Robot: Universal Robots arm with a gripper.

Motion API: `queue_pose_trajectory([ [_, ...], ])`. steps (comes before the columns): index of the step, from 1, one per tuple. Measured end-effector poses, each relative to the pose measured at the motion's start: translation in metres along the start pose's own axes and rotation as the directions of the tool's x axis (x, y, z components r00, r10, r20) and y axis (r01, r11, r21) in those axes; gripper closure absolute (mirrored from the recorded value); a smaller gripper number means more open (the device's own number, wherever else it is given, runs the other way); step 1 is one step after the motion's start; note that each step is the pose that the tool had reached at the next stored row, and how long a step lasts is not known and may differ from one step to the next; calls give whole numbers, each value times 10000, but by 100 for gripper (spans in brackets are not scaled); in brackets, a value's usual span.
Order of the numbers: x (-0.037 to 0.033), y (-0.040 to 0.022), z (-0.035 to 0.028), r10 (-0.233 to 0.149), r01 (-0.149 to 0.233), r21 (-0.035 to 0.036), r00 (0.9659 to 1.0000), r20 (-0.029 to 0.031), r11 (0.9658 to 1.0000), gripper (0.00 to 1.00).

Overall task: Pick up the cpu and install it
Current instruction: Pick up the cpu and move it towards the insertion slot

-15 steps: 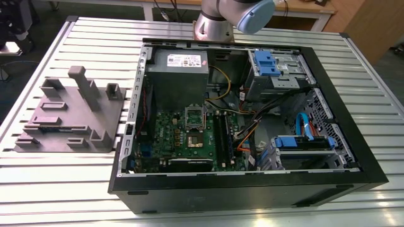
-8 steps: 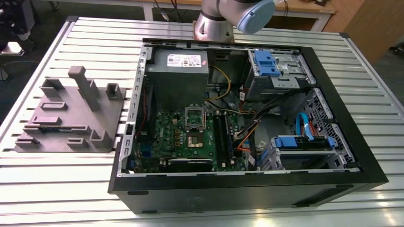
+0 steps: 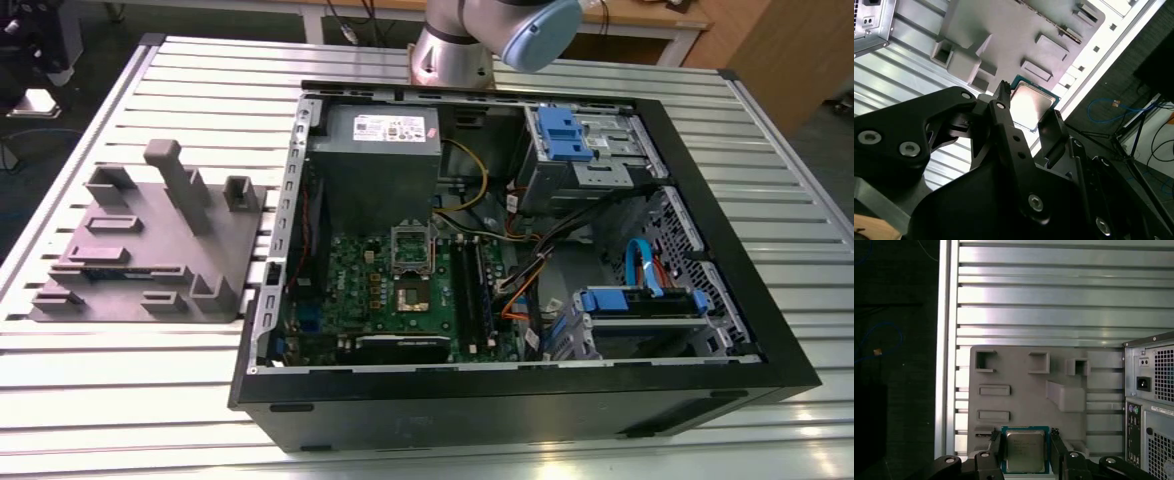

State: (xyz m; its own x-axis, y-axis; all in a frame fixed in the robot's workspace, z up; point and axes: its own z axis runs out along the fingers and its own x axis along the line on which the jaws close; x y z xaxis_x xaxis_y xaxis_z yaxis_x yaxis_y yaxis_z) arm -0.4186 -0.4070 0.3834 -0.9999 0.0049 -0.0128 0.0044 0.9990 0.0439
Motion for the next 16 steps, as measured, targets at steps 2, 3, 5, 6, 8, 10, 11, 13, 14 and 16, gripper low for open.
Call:
queue_pose_trajectory([
  [2, -15, 0, 0, 0, 0, 0, 10000, 0, 10000, 53],
  [3, -21, 0, 0, 1, -1, 0, 10000, 0, 10000, 53],
  [5, -32, 0, 0, 0, 0, 0, 10000, -1, 10000, 53],
  [6, -37, 0, 1, 1, -1, 0, 10000, 0, 10000, 53],
  [8, -48, 0, 0, 0, 0, 0, 10000, -1, 10000, 53],
  [10, -56, 0, 1, 1, -1, 0, 10000, 0, 10000, 53],
  [11, -60, 0, 1, 0, 0, 0, 10000, 0, 10000, 53],
  [13, -66, 0, 1, 0, 0, 0, 10000, 0, 10000, 53],
  [14, -70, 0, 1, 0, 0, 0, 10000, -1, 10000, 53],
  [16, -78, 0, 0, 0, 0, 1, 10000, -1, 10000, 53],
])
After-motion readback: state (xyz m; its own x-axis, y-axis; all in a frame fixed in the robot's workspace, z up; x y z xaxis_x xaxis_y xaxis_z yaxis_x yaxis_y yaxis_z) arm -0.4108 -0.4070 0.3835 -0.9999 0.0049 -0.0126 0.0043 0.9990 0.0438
